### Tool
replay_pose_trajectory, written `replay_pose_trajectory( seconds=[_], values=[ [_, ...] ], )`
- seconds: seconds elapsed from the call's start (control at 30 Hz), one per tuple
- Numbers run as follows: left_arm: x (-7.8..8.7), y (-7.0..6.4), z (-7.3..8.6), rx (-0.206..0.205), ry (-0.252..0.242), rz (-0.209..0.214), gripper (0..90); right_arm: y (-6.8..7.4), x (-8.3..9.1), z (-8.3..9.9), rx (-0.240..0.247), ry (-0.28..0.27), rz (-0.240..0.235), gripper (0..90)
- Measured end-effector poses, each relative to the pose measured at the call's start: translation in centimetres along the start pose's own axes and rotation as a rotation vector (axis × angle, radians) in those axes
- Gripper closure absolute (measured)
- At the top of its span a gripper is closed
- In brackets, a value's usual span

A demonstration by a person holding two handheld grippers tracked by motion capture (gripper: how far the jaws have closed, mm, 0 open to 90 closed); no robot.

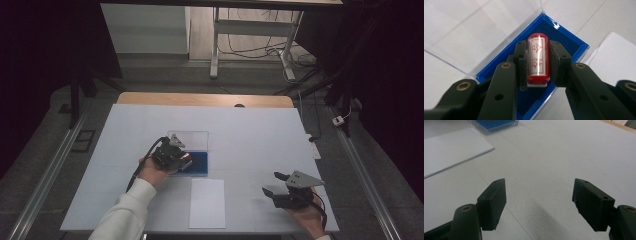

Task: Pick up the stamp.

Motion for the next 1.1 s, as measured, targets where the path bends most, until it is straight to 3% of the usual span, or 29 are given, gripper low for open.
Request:
replay_pose_trajectory(
  seconds=[0.53,0.83,1.1],
  values=[
    [1.5,0.9,-0.2,0.011,-0.035,0.003,69.8,0.0,-0.1,0.1,-0.005,0.001,-0.003,27.3],
    [2.3,1.0,-1.1,-0.045,-0.029,0.010,69.8,-0.1,-0.1,0.1,-0.005,0.003,-0.003,27.4],
    [2.4,0.8,-1.4,-0.067,-0.024,0.016,69.8,0.0,0.0,0.2,-0.006,0.014,0.002,27.6]
  ],
)
Point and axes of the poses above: each handheld gripper's, and its own axes: x roughly backward along the jaws, z roughly out of its underside, y roughly to its left, the point moved 3 cm from there along -x, roughly forward along the jaws, and after that the axes turned 11 degrees about -x, right-handed, at the moved point
